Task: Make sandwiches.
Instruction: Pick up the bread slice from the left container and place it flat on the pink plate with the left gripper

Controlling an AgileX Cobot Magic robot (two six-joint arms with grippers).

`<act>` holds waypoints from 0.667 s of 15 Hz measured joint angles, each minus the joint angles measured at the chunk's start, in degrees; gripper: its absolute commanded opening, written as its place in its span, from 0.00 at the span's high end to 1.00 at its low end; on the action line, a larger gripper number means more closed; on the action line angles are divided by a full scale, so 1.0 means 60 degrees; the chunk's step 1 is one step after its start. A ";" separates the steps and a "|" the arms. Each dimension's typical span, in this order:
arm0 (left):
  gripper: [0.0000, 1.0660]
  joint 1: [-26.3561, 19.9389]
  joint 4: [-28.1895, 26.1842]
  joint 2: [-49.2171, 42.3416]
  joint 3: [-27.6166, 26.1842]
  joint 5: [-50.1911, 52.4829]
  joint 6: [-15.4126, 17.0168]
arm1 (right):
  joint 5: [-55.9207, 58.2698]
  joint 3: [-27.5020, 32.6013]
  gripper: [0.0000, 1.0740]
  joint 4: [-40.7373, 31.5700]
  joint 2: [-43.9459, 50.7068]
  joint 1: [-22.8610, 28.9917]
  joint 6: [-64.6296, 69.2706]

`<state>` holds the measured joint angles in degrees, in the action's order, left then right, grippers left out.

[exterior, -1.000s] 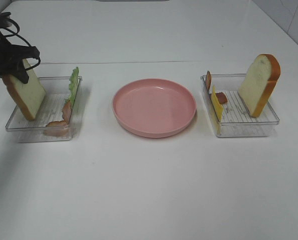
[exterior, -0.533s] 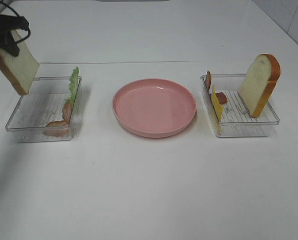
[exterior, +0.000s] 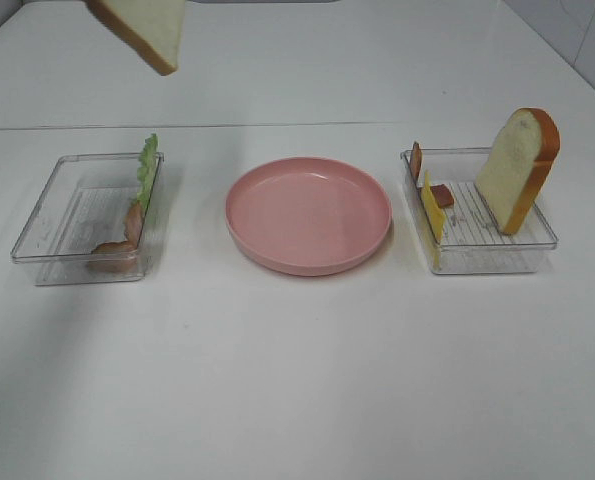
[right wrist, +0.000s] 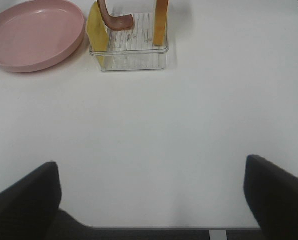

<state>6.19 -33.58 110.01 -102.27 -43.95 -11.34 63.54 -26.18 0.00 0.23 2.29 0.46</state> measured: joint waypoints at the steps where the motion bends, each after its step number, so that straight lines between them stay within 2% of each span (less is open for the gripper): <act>1: 1.00 0.0315 -0.0411 0.0115 -0.0019 0.0095 -0.0134 | 0.0000 0.0000 0.10 0.0000 0.0000 0.0000 0.0000; 10: 1.00 0.2722 -0.2473 0.2282 -0.0029 0.0984 -0.0258 | 0.0000 0.0000 0.10 0.0000 0.0000 0.0000 0.0000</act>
<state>22.52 -48.41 123.70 -102.44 -38.04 -12.89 63.54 -26.18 0.00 0.23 2.29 0.46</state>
